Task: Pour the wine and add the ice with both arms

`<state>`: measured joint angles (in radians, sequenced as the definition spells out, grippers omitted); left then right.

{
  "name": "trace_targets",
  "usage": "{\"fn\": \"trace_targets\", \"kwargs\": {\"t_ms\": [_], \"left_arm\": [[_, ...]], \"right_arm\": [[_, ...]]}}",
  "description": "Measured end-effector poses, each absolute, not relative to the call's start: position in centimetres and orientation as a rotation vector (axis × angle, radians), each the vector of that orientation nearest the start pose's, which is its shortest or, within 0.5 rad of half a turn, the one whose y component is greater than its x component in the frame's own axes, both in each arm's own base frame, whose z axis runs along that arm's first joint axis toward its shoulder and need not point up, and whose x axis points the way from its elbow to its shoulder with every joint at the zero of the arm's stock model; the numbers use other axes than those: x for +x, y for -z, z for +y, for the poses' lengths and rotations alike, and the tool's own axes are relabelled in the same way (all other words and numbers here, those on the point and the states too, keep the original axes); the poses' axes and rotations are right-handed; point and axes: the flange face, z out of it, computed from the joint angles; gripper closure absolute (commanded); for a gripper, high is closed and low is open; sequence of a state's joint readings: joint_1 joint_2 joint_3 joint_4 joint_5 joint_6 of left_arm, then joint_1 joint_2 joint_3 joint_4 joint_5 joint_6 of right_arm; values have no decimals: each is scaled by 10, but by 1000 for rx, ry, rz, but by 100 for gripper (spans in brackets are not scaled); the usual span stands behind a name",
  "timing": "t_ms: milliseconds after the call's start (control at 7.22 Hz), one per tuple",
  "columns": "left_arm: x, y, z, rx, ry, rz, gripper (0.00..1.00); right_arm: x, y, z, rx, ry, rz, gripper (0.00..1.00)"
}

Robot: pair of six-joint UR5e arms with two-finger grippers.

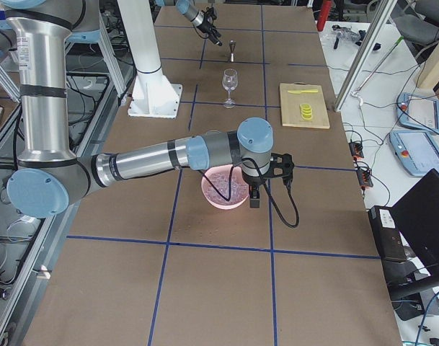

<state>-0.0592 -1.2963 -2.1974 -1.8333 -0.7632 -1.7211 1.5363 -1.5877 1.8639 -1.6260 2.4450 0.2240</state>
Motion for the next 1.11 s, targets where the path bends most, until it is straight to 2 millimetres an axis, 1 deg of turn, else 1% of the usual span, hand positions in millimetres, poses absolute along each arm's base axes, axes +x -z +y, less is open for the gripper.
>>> {"fn": "trace_targets", "kwargs": {"t_ms": [138,277,554,831,969,1108], "left_arm": [[381,-453,-231,820,471,595,0],[397,-464,-235,867,497,583,0],[411,-479,-241,933,542,572,0],[426,-495,-247,966,576,559,2],[434,-504,-251,972,595,554,7],[437,-510,-254,979,611,548,12]], "right_arm": [[37,-518,-483,88,-87,-892,0],[33,-514,-483,86,-89,-894,0],[30,-508,-486,87,-94,-895,0],[28,-506,-487,87,-92,-895,0],[28,-506,-487,87,-92,-896,0],[28,-506,-486,87,-91,-896,0]]}}
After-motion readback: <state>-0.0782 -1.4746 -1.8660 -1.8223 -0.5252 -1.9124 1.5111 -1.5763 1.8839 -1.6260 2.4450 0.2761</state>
